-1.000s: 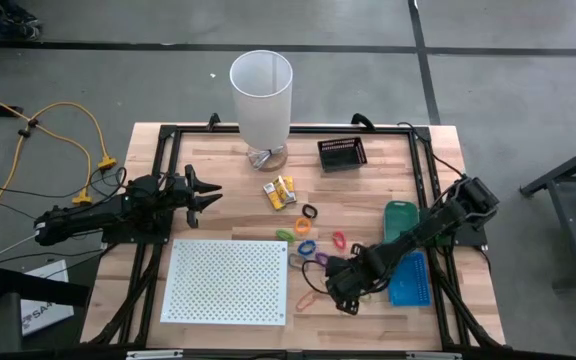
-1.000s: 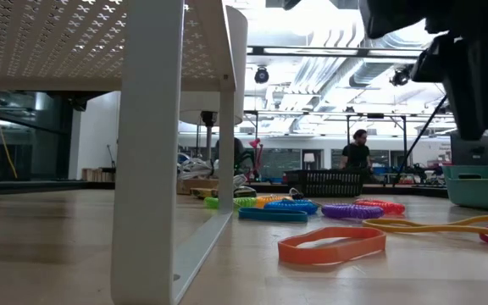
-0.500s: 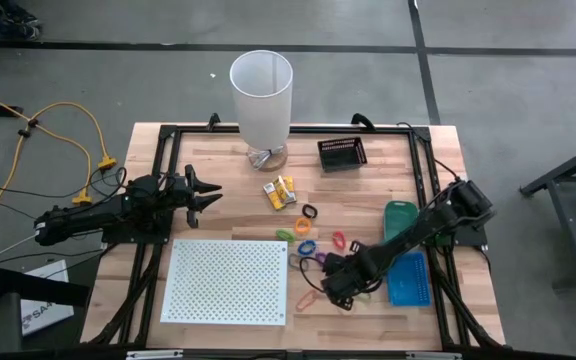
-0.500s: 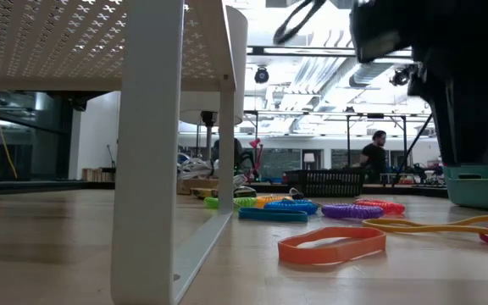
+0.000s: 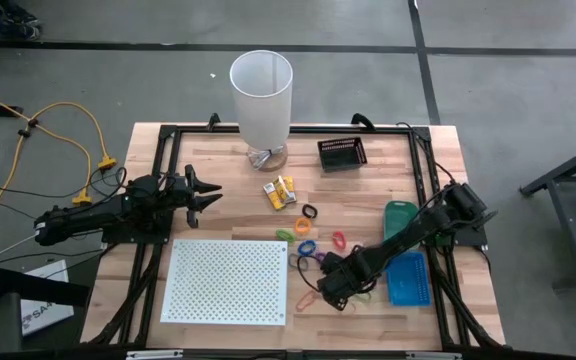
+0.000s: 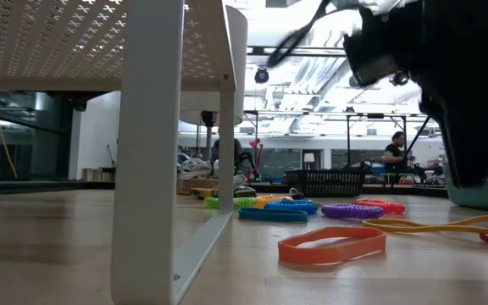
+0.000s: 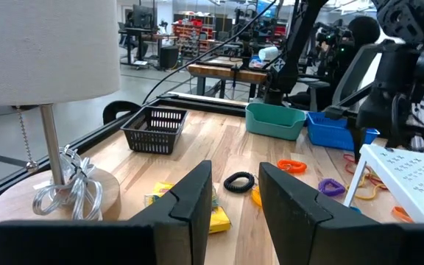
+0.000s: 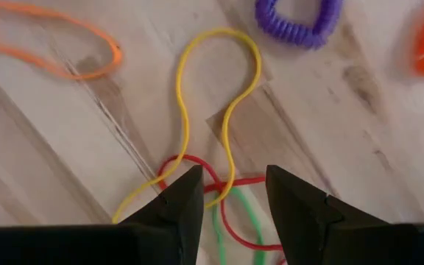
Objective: Pick & Place Office Desk Supplies
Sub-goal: Put the yellow rubber band into the green bin
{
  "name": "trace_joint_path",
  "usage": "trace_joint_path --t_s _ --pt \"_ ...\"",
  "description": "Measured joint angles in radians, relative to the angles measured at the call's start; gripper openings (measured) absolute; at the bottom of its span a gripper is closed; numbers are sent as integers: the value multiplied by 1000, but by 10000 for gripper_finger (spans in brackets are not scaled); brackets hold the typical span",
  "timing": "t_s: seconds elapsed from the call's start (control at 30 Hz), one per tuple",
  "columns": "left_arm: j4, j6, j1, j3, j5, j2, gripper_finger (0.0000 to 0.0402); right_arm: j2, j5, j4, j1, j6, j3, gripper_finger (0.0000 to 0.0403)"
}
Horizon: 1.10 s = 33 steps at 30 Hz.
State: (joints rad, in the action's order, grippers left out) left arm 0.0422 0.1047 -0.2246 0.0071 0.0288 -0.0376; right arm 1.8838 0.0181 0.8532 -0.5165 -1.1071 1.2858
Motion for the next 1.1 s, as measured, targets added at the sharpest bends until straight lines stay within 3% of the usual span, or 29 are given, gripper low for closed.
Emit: trace_joint_path --t_s 1.1 --pt "0 0 0 0 0 0 108 68 8 -14 6 -70 0 136"
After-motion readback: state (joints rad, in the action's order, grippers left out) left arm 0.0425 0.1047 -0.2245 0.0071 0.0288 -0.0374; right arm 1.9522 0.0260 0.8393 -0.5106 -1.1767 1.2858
